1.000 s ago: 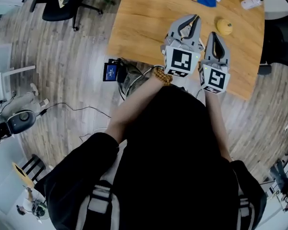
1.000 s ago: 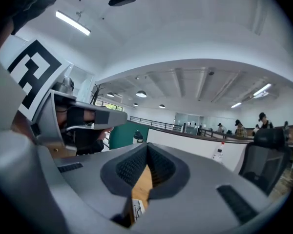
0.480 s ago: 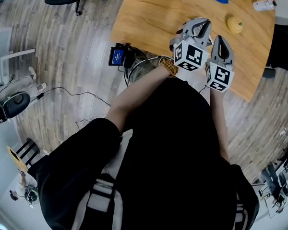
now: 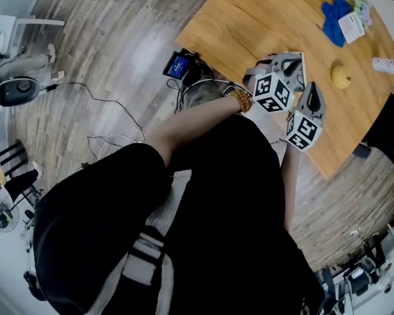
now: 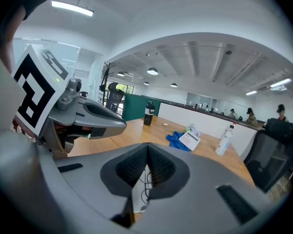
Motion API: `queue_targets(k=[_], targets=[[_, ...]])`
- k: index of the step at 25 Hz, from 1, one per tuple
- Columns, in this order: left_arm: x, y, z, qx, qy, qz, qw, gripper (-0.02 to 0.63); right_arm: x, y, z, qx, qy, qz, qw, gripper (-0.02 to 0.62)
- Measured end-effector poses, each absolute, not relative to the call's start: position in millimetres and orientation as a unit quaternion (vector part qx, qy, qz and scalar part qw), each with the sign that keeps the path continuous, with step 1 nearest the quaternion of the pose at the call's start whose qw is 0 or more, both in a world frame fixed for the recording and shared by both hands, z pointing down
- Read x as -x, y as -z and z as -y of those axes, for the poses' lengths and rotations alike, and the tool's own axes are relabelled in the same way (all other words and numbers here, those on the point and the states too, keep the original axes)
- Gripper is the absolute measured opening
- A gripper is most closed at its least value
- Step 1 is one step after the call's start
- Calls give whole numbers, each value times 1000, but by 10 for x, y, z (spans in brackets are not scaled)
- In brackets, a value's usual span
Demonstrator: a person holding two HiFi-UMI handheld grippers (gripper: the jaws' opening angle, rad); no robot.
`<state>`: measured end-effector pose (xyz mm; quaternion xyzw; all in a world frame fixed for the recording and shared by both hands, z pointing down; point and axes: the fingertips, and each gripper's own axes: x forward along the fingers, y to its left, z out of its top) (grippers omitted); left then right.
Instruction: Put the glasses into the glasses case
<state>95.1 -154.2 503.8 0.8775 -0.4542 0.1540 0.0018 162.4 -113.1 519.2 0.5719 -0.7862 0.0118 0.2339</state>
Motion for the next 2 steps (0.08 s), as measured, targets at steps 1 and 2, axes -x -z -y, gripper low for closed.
queue_targets(k=[1, 2], targets=[[-1009, -5123, 1487, -879, -168, 445, 6, 29, -1714, -5241, 1055, -579, -19, 779, 239, 6], [-1074, -5208, 1429, -882, -181, 436, 11, 29, -1810, -5291, 974, -586, -28, 772, 245, 6]])
